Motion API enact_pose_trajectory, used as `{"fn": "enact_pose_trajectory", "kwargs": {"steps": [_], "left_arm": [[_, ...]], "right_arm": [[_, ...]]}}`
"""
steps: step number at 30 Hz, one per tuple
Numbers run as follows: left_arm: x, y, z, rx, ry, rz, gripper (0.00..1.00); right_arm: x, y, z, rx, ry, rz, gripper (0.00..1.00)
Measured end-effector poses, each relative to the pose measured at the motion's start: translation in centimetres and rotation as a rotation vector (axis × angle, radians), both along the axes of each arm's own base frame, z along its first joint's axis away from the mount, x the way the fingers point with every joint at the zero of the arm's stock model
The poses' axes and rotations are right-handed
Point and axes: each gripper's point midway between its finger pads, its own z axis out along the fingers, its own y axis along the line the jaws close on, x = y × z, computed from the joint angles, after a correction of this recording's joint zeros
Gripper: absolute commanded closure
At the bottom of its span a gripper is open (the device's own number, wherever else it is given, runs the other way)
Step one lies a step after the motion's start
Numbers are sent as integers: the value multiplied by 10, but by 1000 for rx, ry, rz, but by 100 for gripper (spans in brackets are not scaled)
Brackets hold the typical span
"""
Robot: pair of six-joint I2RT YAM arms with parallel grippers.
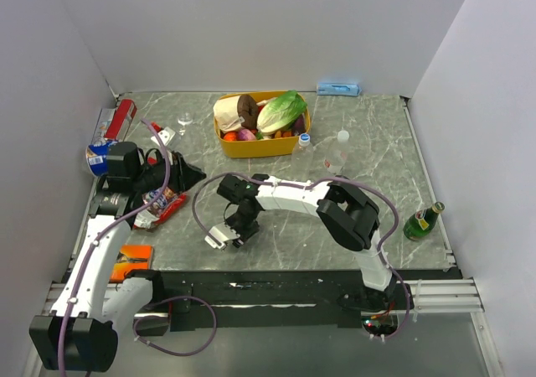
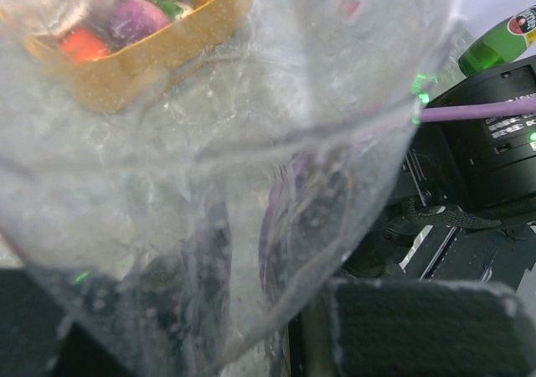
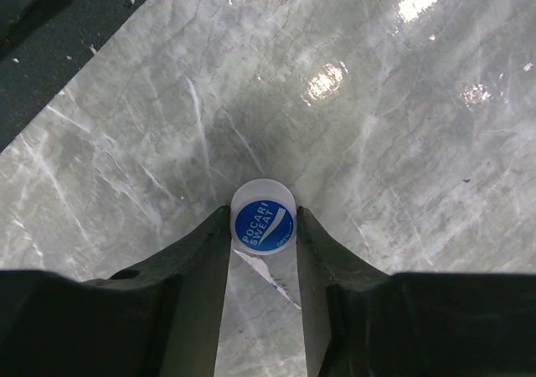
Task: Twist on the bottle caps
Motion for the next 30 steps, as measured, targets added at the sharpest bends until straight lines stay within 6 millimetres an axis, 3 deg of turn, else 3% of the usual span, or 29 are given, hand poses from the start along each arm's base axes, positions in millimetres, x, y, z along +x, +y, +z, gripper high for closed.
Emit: {"fn": "enact_pose_trajectory", "kwargs": {"steps": [3, 6, 9, 14, 17, 19, 23, 26, 30], "left_arm": [[2, 1, -3, 13, -8, -4, 99], [5, 2, -10, 59, -35, -29, 99], [6, -1, -29, 140, -44, -93, 99], [-21, -35, -75, 322, -76, -375, 99], [-40, -53, -87, 362, -133, -510, 99], [-51, -65, -94, 371, -171, -584, 99], [-74, -87, -110, 362, -218, -690, 99], [-83, -99, -114, 338, -234, -722, 99], [-81, -110, -103, 294, -275, -710, 99]], "right_arm": [[-1, -5, 3, -4, 16, -34, 77], [-2, -19, 26, 6, 47, -99, 78], [18, -39, 87, 99, 63, -237, 79], [66, -84, 223, 348, -10, -484, 79], [57, -102, 287, 466, -63, -524, 78], [40, -108, 312, 512, -67, -518, 76], [15, -114, 327, 526, -35, -509, 75], [5, -110, 320, 490, -16, -492, 74], [-16, -98, 302, 433, -8, -416, 74]]}}
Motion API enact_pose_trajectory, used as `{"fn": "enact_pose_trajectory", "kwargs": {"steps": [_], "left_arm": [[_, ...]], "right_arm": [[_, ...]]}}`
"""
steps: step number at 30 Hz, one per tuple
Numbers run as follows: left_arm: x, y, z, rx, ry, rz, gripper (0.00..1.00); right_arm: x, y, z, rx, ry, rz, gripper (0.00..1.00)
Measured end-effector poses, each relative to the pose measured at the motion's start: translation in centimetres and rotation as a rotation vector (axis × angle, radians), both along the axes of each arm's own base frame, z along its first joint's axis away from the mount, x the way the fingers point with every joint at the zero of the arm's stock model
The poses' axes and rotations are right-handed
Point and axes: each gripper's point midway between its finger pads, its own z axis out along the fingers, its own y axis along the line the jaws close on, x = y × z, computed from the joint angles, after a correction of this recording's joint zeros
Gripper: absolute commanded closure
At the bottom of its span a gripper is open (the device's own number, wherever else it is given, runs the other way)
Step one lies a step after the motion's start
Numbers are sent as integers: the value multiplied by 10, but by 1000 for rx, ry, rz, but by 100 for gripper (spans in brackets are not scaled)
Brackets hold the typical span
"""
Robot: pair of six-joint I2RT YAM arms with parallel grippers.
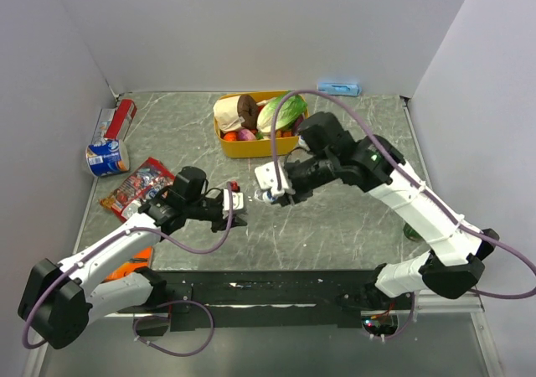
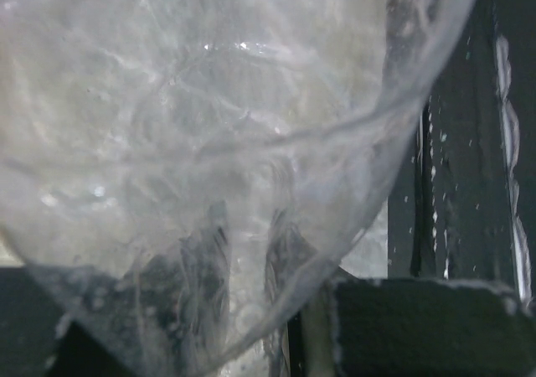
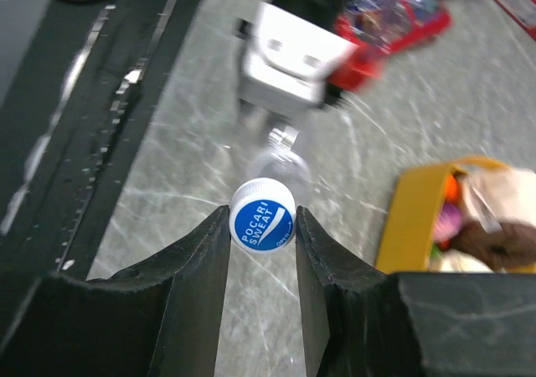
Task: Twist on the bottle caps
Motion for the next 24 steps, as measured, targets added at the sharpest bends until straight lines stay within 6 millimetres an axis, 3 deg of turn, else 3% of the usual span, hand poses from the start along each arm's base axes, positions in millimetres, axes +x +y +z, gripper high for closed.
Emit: {"fn": "enact_pose_trajectory", "kwargs": {"steps": [4, 15, 24], "left_arm": [[1, -3, 7, -25, -18, 1, 99], [1, -3, 5, -23, -6, 12, 99], [2, -1, 1, -10, -9, 25, 99]], "right_arm": [[-8, 5, -8, -23, -1, 34, 74], [12, 11, -8, -27, -69, -13, 75], [16, 14, -17, -51, -64, -13, 72]]}}
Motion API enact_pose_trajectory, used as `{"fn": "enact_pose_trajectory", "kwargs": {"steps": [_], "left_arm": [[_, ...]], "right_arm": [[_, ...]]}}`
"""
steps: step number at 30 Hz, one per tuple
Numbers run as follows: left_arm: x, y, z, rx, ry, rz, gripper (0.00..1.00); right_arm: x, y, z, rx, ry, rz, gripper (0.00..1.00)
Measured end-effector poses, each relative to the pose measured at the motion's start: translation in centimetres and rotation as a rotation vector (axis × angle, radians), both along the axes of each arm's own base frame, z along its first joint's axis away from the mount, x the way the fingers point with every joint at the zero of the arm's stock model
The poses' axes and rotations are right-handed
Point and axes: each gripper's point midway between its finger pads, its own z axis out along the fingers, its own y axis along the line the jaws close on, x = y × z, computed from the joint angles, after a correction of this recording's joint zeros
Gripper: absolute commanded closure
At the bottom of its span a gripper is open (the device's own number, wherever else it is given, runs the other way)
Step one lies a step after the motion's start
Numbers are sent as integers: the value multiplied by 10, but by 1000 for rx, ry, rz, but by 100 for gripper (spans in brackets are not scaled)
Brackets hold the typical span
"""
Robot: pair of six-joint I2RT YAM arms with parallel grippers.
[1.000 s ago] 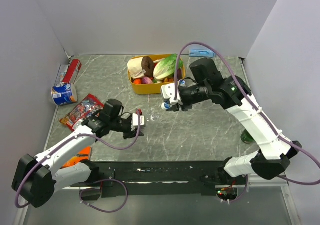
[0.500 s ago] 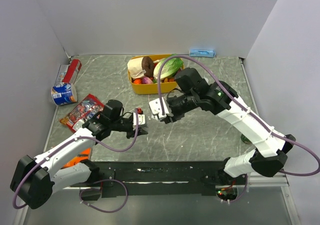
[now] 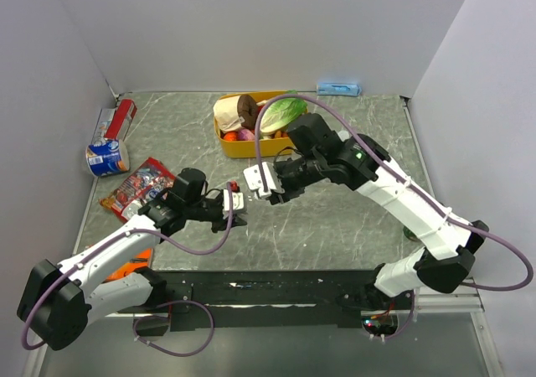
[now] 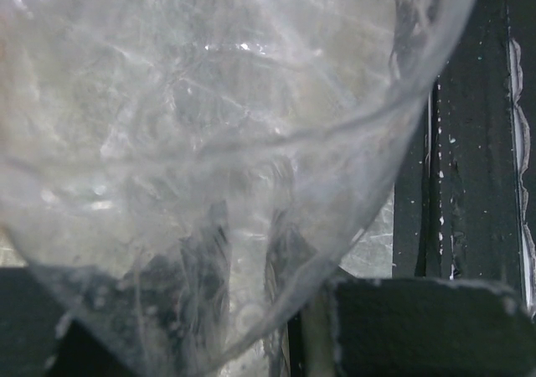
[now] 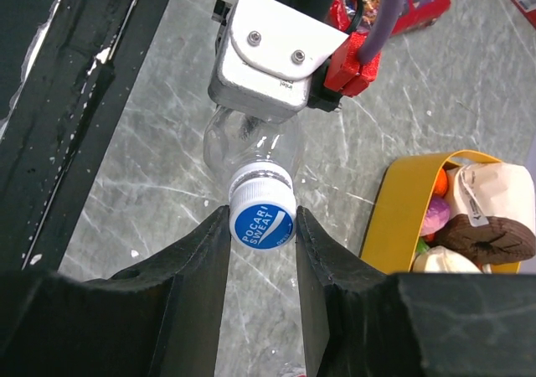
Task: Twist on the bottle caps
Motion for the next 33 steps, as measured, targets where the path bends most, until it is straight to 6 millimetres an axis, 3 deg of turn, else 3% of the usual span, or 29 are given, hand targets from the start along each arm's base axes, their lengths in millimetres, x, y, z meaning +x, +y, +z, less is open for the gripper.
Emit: {"fn": "enact_pose_trajectory", "kwargs": {"steps": [12, 21, 33], "left_arm": [[12, 8, -12, 20, -2, 107, 99], [39, 12, -2, -9, -33, 277, 99], [62, 39, -25, 124, -37, 512, 98]], "right_arm": [[13, 4, -17, -49, 160, -73, 73], [40, 16, -7, -26, 306, -259, 75], [73, 22, -41, -98, 485, -557, 78]]}}
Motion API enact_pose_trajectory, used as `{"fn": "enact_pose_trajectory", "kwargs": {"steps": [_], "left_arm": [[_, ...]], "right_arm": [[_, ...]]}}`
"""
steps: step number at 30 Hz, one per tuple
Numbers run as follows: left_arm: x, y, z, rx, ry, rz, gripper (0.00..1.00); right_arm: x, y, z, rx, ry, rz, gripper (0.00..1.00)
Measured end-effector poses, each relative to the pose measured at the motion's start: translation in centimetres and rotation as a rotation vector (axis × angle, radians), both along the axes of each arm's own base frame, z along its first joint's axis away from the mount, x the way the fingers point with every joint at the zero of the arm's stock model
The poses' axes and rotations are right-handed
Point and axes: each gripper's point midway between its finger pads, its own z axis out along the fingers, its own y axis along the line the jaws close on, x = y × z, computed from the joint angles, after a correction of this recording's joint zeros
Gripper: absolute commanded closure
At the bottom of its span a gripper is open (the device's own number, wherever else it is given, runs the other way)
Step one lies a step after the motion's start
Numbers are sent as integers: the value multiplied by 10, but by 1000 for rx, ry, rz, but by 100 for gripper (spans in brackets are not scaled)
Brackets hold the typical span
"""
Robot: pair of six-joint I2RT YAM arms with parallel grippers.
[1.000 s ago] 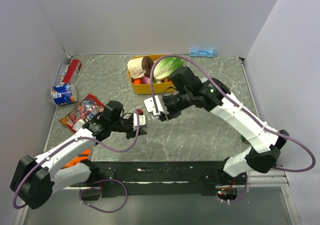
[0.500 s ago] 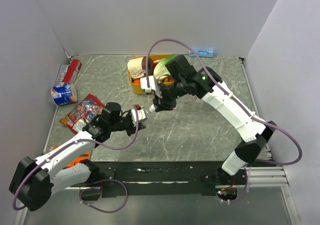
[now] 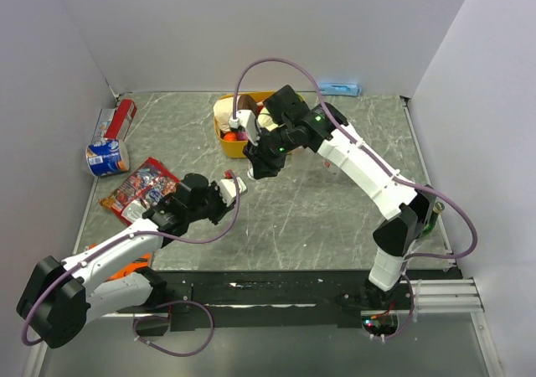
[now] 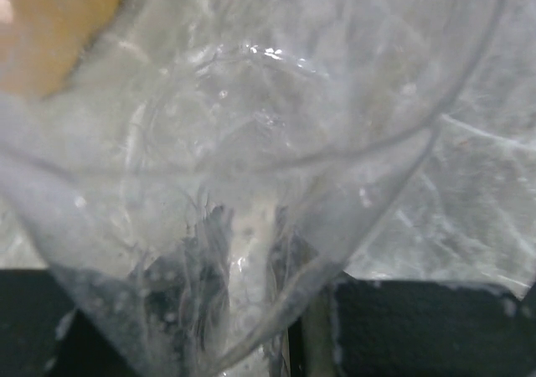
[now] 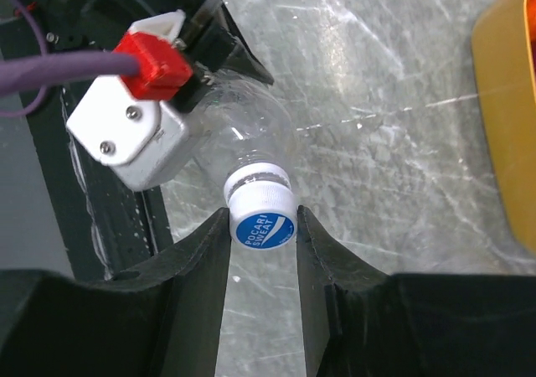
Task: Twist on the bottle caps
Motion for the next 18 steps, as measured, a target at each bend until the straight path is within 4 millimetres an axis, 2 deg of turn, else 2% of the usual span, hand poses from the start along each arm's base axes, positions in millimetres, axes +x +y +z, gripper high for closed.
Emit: {"fn": "enact_pose_trajectory", "kwargs": {"steps": [7, 18], "left_arm": [[9, 9, -2, 45, -32, 56, 99], [8, 6, -11, 16, -79, 31, 99]], "right_arm": [[8, 3, -7, 23, 92, -81, 77], [2, 4, -12, 19, 147, -88, 73]]}}
